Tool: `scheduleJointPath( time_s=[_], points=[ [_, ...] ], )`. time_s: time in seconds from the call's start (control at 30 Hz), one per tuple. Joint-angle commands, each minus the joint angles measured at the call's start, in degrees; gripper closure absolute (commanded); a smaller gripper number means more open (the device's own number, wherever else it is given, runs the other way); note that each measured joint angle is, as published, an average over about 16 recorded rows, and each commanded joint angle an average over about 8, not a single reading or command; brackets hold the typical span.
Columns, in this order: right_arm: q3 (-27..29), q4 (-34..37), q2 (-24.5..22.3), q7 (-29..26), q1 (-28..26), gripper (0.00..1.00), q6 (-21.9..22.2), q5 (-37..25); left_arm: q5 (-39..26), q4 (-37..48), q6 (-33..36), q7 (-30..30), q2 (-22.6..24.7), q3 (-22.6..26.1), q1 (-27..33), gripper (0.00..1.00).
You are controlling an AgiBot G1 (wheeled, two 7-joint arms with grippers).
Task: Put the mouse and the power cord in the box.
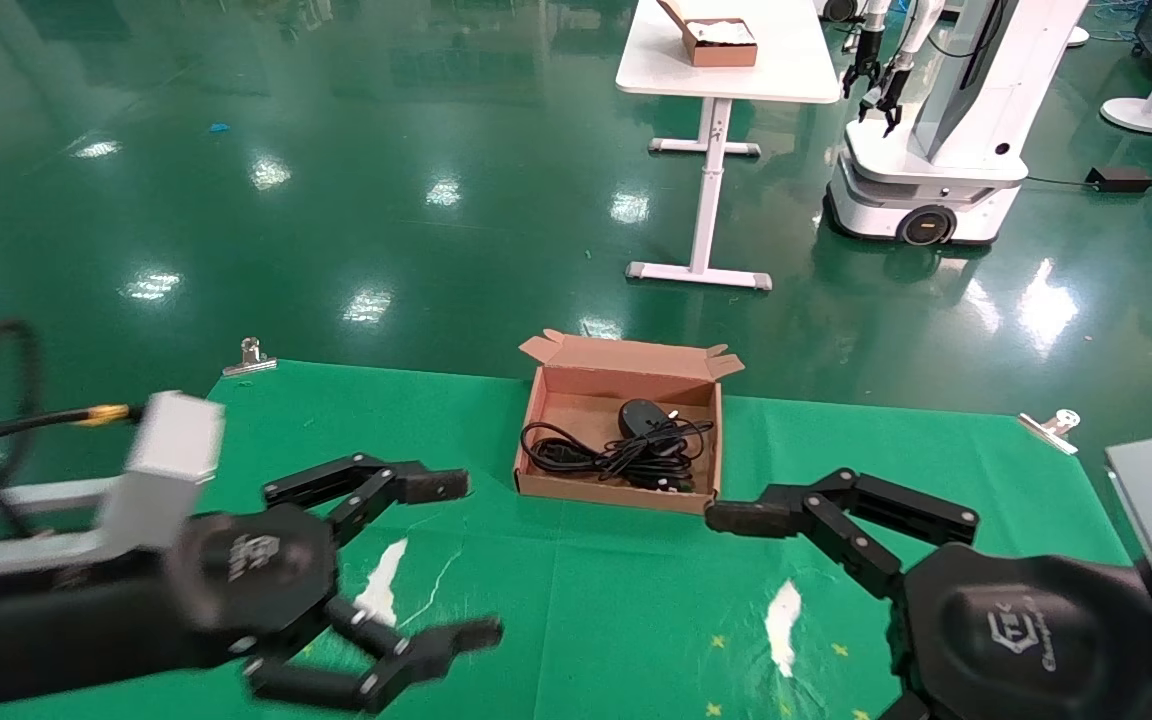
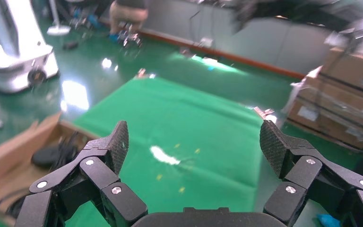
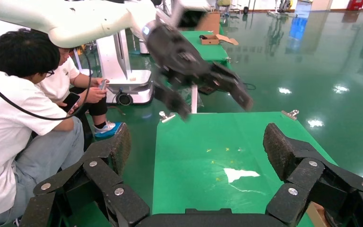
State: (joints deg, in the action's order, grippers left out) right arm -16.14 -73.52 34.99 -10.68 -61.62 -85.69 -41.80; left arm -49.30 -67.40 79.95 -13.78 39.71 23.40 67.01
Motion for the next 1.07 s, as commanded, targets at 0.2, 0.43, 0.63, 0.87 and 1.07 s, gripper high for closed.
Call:
scheduleJointPath(
  time_s=[0.2, 0.43, 0.63, 0.87, 1.07],
  points=[
    [0.0, -0.02, -0.04, 0.01, 0.02, 0.0, -0.01, 0.06, 6.81, -5.69, 5.26, 2.72, -4.3, -6.79, -4.98, 0.0],
    [0.07, -0.08, -0.11, 0.01, 0.09, 0.0, -0.06, 0.16, 9.35, -7.8, 7.19, 3.51, -5.9, -9.35, -6.79, 0.0],
    [0.05, -0.06, -0.08, 0.02, 0.07, 0.0, -0.06, 0.11, 8.57, -7.13, 6.59, 3.3, -5.4, -8.53, -6.25, 0.0],
    [0.02, -0.03, -0.06, 0.02, 0.04, 0.0, -0.03, 0.09, 7.98, -6.61, 6.12, 3.12, -5.03, -7.92, -5.83, 0.0],
    [0.01, -0.01, -0.05, 0.02, 0.03, 0.0, -0.02, 0.07, 7.74, -6.4, 5.94, 3.05, -4.87, -7.67, -5.65, 0.0]
  ],
)
